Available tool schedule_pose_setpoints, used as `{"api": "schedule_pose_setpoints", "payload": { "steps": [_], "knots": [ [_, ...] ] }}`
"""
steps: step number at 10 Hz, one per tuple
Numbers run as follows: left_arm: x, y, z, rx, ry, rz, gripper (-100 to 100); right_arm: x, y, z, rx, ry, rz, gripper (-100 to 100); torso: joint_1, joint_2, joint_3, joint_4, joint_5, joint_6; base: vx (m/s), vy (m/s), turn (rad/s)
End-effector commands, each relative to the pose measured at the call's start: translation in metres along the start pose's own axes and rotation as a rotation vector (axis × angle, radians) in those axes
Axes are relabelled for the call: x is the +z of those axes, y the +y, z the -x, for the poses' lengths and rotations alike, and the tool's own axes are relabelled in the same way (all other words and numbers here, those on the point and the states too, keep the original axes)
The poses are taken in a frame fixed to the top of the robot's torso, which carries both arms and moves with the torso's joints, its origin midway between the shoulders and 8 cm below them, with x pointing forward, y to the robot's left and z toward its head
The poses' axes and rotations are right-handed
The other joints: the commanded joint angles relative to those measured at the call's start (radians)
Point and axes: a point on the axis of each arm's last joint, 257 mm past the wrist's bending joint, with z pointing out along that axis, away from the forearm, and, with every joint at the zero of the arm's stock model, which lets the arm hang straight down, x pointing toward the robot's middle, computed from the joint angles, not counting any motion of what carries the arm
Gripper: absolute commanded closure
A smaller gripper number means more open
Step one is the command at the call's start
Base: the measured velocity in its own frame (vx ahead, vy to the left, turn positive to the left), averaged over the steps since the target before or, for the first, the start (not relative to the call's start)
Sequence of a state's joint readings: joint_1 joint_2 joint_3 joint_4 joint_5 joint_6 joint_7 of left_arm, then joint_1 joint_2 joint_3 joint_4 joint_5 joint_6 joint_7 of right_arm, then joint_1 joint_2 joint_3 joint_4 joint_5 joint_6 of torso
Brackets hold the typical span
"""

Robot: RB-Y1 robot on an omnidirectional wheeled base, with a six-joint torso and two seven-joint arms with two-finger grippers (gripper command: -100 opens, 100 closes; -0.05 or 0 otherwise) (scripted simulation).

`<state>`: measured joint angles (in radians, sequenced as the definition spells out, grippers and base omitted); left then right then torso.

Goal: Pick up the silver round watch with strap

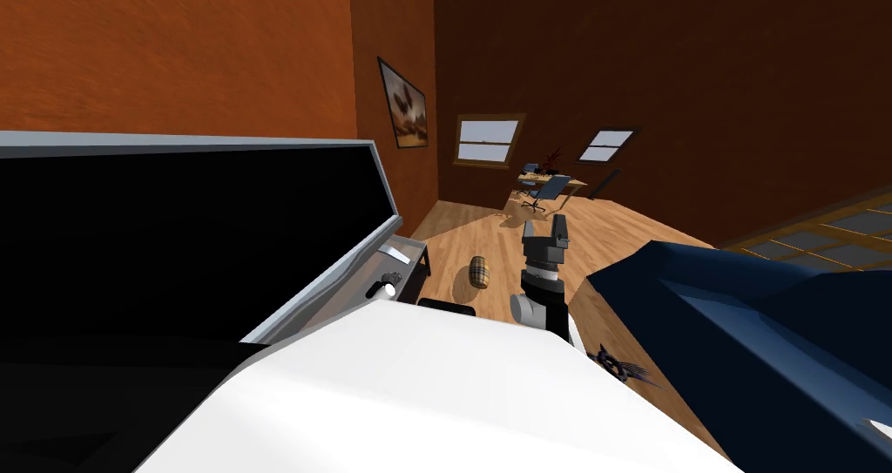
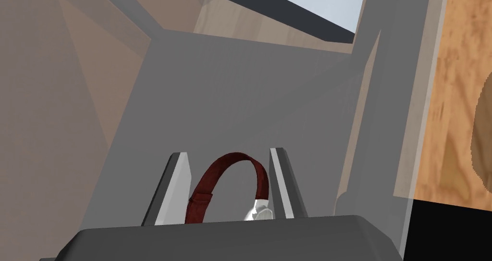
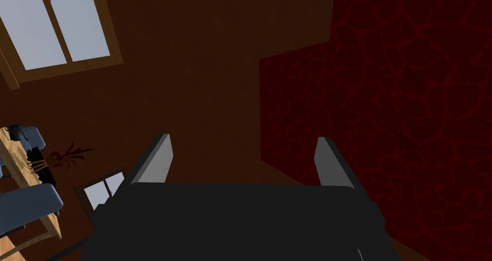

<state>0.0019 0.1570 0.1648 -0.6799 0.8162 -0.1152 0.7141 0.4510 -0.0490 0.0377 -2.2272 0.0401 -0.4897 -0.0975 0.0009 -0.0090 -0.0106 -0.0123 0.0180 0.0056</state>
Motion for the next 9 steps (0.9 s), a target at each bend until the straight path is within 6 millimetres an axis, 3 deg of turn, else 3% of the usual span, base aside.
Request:
{"api": "schedule_pose_setpoints", "payload": {
  "steps": [1, 2, 3, 4, 6, 8, 9],
  "knots": [
    [0.0, 0.0, 0.0, 0.0, 0.0, 0.0, 100, 0.0, 0.0, 0.0, 0.0, 0.0, 0.0, 0, 0.0, 0.0, 0.0, 0.0, 0.0, 0.0, 0.0, 0.0, 0.0],
    [0.0, 0.0, 0.0, 0.0, 0.0, 0.0, 100, 0.0, 0.0, 0.0, 0.0, 0.0, 0.0, 0, 0.0, 0.0, 0.0, 0.0, 0.0, 0.0, 0.0, 0.0, 0.0],
    [0.0, 0.0, 0.0, 0.0, 0.0, 0.0, 0, 0.0, 0.0, 0.0, 0.0, 0.0, 0.0, 0, 0.0, 0.0, 0.0, 0.0, 0.0, 0.0, 0.0, 0.0, 0.0],
    [0.0, 0.008, -0.002, 0.013, -0.001, 0.019, 100, 0.0, 0.0, 0.0, 0.0, 0.0, 0.0, 0, 0.0, 0.0, 0.0, 0.0, 0.0, 0.0, 0.006, -0.014, 0.218],
    [0.001, 0.029, -0.009, 0.053, -0.002, 0.067, 100, 0.0, 0.0, 0.0, 0.0, 0.0, 0.0, 0, -0.002, -0.001, 0.0, -0.001, -0.001, -0.002, 0.027, -0.045, 0.3],
    [0.001, 0.027, -0.008, 0.051, -0.002, 0.065, 100, 0.0, 0.0, 0.0, 0.0, 0.0, 0.0, 0, -0.004, -0.002, -0.001, 0.0, 0.0, 0.0, 0.012, -0.034, 0.103],
    [0.001, 0.028, -0.008, 0.053, -0.003, 0.068, 0, 0.0, 0.0, 0.0, 0.0, 0.0, 0.0, 0, -0.002, -0.001, 0.0, 0.0, 0.0, 0.0, 0.001, -0.005, -0.004]
  ]
}}
